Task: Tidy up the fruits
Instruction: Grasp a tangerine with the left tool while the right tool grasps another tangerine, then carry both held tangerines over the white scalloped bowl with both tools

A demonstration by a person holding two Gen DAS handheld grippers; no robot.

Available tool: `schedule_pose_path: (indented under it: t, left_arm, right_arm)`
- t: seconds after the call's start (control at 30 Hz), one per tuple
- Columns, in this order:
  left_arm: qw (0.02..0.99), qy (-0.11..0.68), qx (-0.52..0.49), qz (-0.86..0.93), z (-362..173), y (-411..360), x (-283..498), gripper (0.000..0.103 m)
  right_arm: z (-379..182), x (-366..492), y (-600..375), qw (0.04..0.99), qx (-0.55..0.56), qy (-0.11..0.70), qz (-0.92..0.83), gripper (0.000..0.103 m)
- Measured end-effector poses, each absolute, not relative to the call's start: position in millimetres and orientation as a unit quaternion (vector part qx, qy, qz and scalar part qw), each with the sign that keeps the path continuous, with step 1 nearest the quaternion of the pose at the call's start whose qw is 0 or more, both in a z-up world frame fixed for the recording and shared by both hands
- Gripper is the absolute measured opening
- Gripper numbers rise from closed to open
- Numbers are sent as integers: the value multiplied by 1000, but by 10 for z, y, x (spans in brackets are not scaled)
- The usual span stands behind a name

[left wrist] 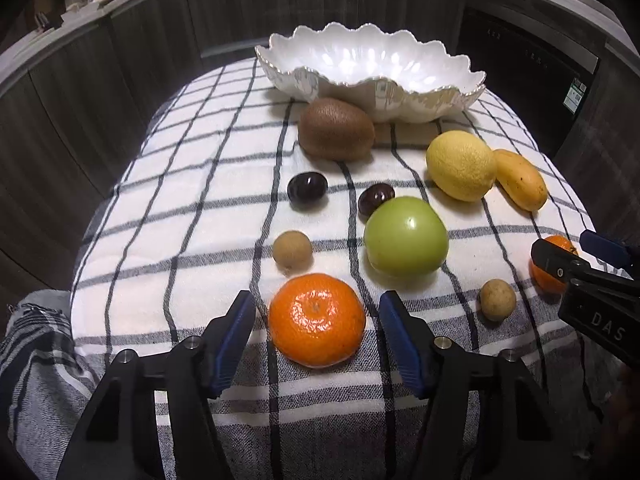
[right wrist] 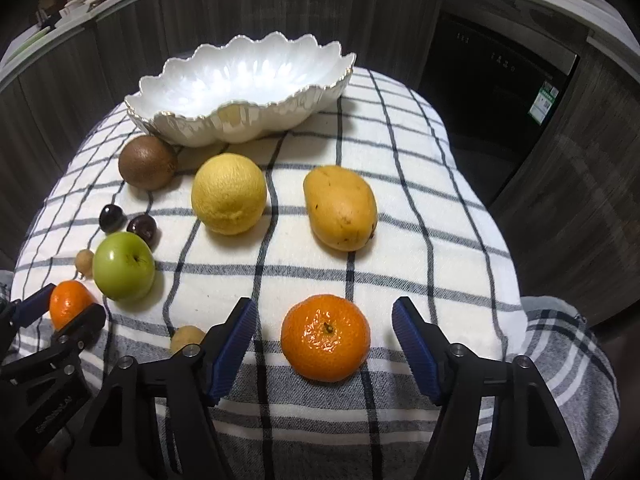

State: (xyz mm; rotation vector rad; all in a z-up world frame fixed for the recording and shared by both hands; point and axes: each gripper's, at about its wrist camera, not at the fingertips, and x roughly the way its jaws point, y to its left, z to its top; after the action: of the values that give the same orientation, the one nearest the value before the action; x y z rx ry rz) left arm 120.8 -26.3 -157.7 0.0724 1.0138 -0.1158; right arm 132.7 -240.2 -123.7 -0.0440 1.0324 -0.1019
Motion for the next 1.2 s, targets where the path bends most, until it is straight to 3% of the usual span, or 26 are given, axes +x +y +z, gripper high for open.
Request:
schedule_pose_path:
  t: [0.33, 0.4, 1.2]
  left_arm:
    - [866, 496, 31, -61, -1632, -284, 1199, 50]
    - [868, 492, 34, -60, -1617, -288, 1189, 47]
    - [892, 442, 42, -85, -1158, -290, 1079, 45]
  right_arm:
    - [-1340, 1341, -2413, 857, -12, 513, -40, 50]
    - [-1346, 1349, -2416, 858, -13, 513, -39, 50]
    - [-882, 1245, -2371, 887, -13, 461, -18, 48]
